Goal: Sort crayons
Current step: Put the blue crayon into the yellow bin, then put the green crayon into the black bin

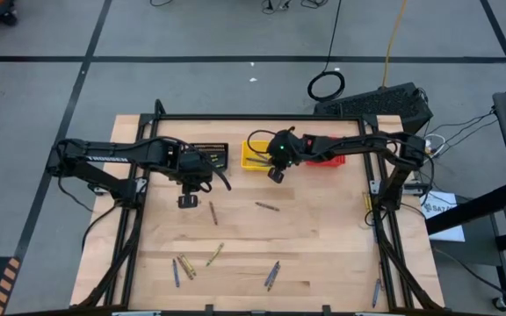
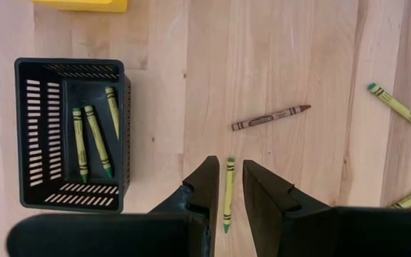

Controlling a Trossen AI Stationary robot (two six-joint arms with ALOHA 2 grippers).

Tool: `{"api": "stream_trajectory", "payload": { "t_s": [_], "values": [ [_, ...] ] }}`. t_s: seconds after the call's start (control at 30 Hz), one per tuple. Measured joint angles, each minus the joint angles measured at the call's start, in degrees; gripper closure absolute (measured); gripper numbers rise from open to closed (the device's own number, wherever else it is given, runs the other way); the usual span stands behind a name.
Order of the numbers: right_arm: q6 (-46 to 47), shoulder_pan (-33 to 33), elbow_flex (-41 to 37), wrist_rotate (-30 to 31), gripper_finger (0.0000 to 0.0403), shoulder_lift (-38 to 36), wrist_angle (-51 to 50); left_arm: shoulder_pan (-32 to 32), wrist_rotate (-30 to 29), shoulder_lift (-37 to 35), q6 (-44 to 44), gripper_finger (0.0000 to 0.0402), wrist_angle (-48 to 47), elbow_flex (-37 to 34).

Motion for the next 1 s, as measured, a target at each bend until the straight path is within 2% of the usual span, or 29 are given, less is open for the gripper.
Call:
{"api": "stream_trajectory", "payload": {
  "t_s": [0.1, 0.37, 0.47, 0.6, 1.0],
  "values": [
    [-0.1, 0.0, 0.0, 2.4, 0.0370, 0.1, 0.1, 0.0, -0.1, 0.0, -0.3, 0.0338, 0.0, 0.0],
    [-0.7, 0.0, 0.0, 2.6, 0.0331, 0.1, 0.6, 0.0, -0.1, 0.0, -0.6, 0.0338, 0.0, 0.0],
    [-0.7, 0.2, 0.0, 2.6, 0.0322, 0.1, 0.9, 0.0, -0.4, 0.0, -4.6, 0.0338, 0.1, 0.0],
    [-0.7, 1.3, 2.0, 2.4, 0.0314, 0.1, -0.7, 0.0, -3.5, 0.4, -11.2, 0.0338, 0.4, 0.0],
    [0.0, 7.0, 17.6, 2.7, 0.0312, 0.1, -23.9, -5.0, -4.6, 8.8, -15.0, 0.0338, 0.4, 0.0]
  ]
}}
